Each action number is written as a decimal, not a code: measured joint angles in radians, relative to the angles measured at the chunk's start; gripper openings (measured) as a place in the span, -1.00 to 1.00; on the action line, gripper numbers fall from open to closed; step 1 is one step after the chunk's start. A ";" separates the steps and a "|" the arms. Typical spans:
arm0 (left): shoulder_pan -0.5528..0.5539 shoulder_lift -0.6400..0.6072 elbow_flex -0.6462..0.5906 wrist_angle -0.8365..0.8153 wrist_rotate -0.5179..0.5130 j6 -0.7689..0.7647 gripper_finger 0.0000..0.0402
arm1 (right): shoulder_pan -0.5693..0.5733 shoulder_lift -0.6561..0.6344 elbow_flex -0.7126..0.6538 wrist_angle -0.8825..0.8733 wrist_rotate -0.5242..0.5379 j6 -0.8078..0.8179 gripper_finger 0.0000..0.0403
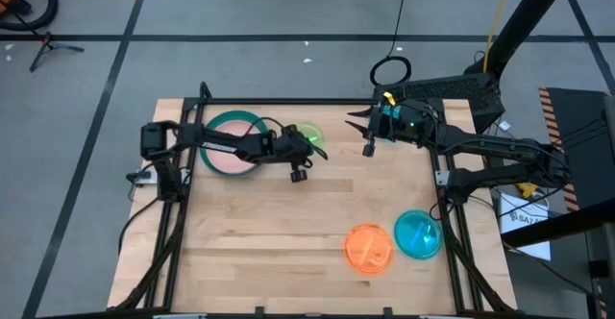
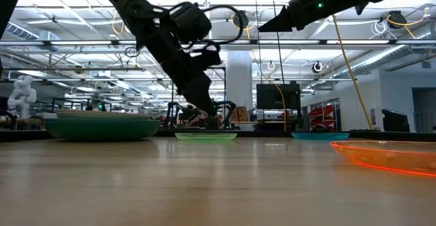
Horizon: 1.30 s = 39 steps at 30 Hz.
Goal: Stack plastic plates
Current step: Stack the green plate on top of the pink plate
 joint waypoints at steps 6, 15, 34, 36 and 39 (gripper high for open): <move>-0.001 -0.038 0.000 -0.093 0.041 0.085 -0.81 | 0.000 0.000 0.000 -0.004 0.000 0.000 -0.55; 0.032 -0.023 0.001 -0.110 0.049 0.026 -0.73 | 0.000 0.000 0.000 -0.004 0.000 0.001 -0.55; 0.033 0.013 0.001 -0.097 0.049 0.000 -0.02 | 0.000 0.000 0.000 -0.006 0.000 0.008 -0.55; 0.032 0.035 0.003 -0.074 0.049 0.000 -0.02 | 0.000 0.000 0.000 -0.007 0.000 0.008 -0.55; 0.033 0.065 0.002 -0.074 0.049 0.003 -0.01 | 0.000 0.000 0.000 -0.011 0.000 0.008 -0.55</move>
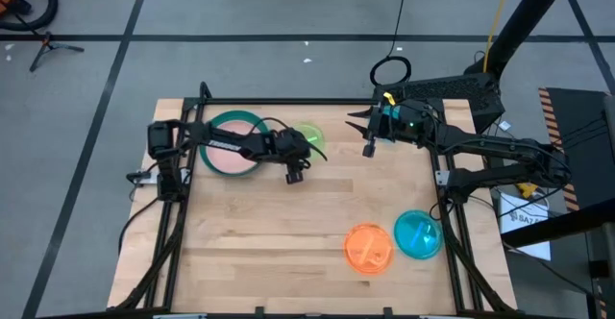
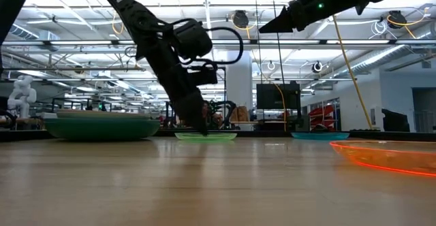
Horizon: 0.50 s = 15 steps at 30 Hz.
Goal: Stack plastic plates
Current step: Stack the green plate on top of the pink plate
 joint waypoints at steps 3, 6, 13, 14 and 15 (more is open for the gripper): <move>-0.001 0.015 0.000 0.007 0.000 0.002 -0.01 | 0.000 0.000 0.000 -0.003 0.000 -0.001 -0.55; -0.006 0.027 0.000 0.015 0.000 0.005 -0.01 | 0.000 0.000 0.000 -0.003 0.000 -0.002 -0.55; -0.018 0.027 0.000 0.020 0.000 0.009 -0.01 | 0.000 0.000 0.000 -0.003 0.000 -0.003 -0.55; -0.018 0.027 0.000 0.021 0.000 0.009 -0.01 | 0.000 0.000 0.000 -0.003 0.000 -0.003 -0.55; -0.018 0.034 0.000 0.025 0.000 0.009 -0.01 | 0.000 0.000 0.000 -0.003 0.000 -0.002 -0.55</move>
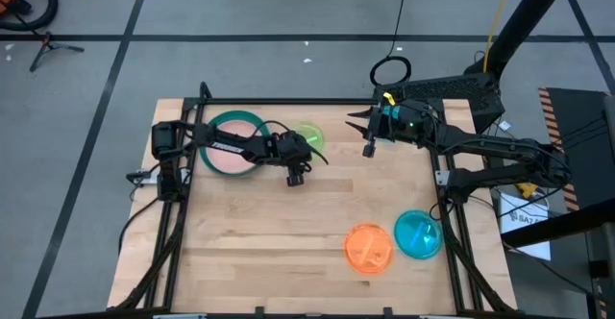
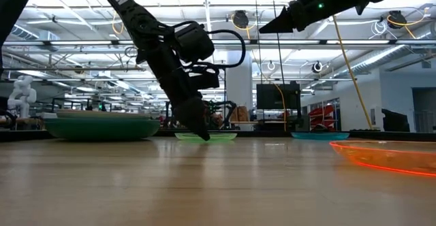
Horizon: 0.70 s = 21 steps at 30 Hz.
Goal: Stack plastic plates
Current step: Stack the green plate on top of the pink plate
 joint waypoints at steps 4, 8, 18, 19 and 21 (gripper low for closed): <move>0.000 0.015 0.001 0.009 -0.001 -0.001 -0.01 | 0.000 0.000 0.000 0.000 0.000 0.000 -0.55; 0.000 0.021 0.002 0.020 -0.001 0.003 -0.02 | 0.000 0.000 0.000 0.000 0.000 0.001 -0.55; -0.001 0.023 0.002 0.024 -0.022 0.026 -0.03 | 0.000 0.000 0.000 -0.001 0.000 0.000 -0.55; -0.001 0.023 0.002 0.025 -0.022 0.033 -0.06 | 0.000 0.000 0.000 -0.001 0.000 0.000 -0.55; -0.001 0.024 0.002 0.026 -0.022 0.040 -0.14 | 0.000 0.000 0.000 -0.001 0.000 0.000 -0.55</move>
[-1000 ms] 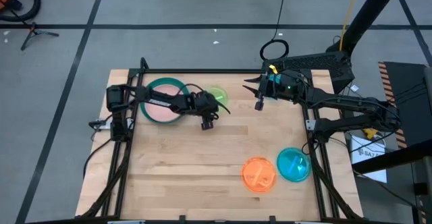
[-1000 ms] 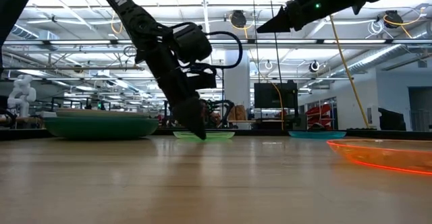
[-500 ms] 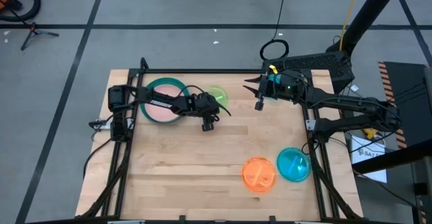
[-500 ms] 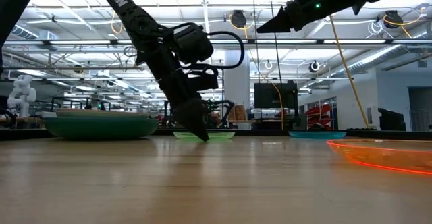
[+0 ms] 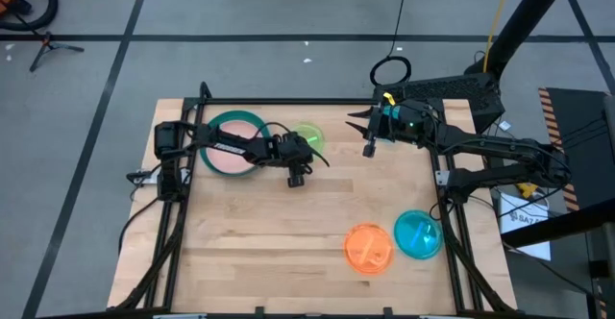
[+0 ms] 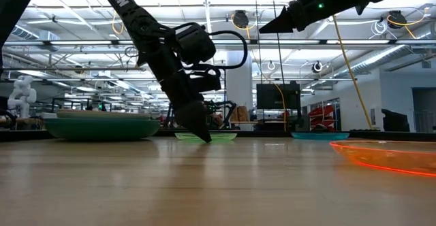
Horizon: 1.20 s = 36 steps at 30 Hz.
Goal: Stack plastic plates
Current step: Stack the green plate on top of the pink plate
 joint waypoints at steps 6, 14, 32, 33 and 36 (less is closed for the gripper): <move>0.000 0.002 0.000 0.003 0.001 0.000 -0.47 | 0.000 0.000 0.000 0.000 0.000 0.000 -0.55; -0.006 0.005 -0.002 0.024 -0.024 0.012 -0.77 | 0.000 0.000 0.000 0.000 0.000 -0.001 -0.55; -0.071 -0.113 0.016 -0.033 -0.114 0.051 -0.97 | 0.000 0.000 0.000 0.001 0.000 -0.001 -0.55; -0.075 -0.131 0.016 -0.044 -0.125 0.057 -0.97 | 0.000 0.000 0.000 -0.001 0.000 0.000 -0.55; -0.086 -0.197 0.017 -0.085 -0.151 0.068 -0.97 | 0.000 0.000 0.000 -0.002 0.000 0.000 -0.55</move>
